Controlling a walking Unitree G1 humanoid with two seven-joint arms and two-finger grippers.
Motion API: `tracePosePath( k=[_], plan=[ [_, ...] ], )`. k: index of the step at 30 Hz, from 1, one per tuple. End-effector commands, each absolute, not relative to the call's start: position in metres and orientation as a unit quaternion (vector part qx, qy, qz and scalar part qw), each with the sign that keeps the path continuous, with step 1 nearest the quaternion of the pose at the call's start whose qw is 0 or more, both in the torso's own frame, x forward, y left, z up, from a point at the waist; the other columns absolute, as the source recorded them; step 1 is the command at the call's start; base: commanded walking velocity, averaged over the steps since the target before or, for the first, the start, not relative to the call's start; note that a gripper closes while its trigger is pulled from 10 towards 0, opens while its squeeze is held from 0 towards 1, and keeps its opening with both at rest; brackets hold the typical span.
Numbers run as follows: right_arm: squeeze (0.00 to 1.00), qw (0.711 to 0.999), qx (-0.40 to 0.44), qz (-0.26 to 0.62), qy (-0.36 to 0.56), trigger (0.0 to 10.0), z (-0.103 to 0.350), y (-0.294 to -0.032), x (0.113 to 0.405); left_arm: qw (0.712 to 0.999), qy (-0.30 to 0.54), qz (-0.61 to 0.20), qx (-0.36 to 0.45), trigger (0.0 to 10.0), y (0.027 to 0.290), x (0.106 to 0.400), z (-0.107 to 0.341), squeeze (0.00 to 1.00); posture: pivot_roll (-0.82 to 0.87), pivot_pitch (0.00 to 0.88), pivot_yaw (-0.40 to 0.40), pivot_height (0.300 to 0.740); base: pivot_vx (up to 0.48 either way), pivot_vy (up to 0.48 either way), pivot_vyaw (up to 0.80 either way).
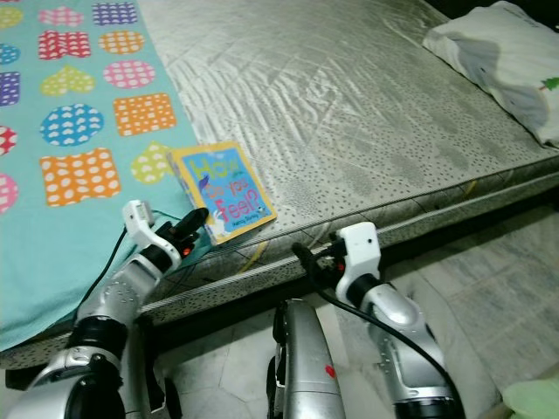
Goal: Clean up the room
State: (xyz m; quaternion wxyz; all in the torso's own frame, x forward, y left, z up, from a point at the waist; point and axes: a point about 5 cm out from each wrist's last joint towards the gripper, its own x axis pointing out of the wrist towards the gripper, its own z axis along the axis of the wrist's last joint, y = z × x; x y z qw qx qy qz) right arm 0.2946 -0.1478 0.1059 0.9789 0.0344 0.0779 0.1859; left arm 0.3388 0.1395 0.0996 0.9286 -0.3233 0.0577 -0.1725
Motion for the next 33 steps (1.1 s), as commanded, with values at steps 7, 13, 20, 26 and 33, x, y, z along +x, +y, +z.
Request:
tracePosePath(
  k=[7, 13, 20, 26, 33],
  plan=[
    [0.0, 0.988, 0.078, 0.126, 0.05, 10.0, 0.114, -0.134, 0.3, 0.972, 0.004, -0.1, -0.211, 0.0, 0.162, 0.291, 0.122, 0.0, 0.01, 0.135, -0.065, 0.537, 0.0, 0.0, 0.0],
    [0.0, 0.988, 0.113, 0.098, 0.033, 10.0, 0.121, -0.13, 0.31, 0.982, 0.019, -0.052, -0.182, 0.0, 0.174, 0.248, 0.121, 0.0, 0.06, 0.121, -0.064, 0.537, 0.0, 0.0, 0.0],
    [0.0, 0.984, 0.141, 0.102, 0.027, 10.0, 0.127, -0.124, 0.32, 0.979, 0.044, -0.036, -0.196, 0.0, 0.173, 0.241, 0.112, 0.0, 0.06, 0.107, -0.062, 0.537, 0.0, 0.0, -0.43],
    [0.0, 0.986, 0.139, 0.092, 0.02, 10.0, 0.131, -0.13, 0.322, 0.976, 0.053, -0.072, -0.199, 0.0, 0.155, 0.247, 0.113, 0.0, 0.04, 0.095, -0.053, 0.569, 0.0, 0.0, -0.07],
    [0.0, 0.986, 0.139, 0.091, 0.021, 10.0, 0.129, -0.131, 0.322, 0.975, 0.059, -0.08, -0.2, 0.0, 0.15, 0.246, 0.112, 0.0, 0.05, 0.09, -0.056, 0.605, 0.0, 0.0, 0.0]
  ],
)
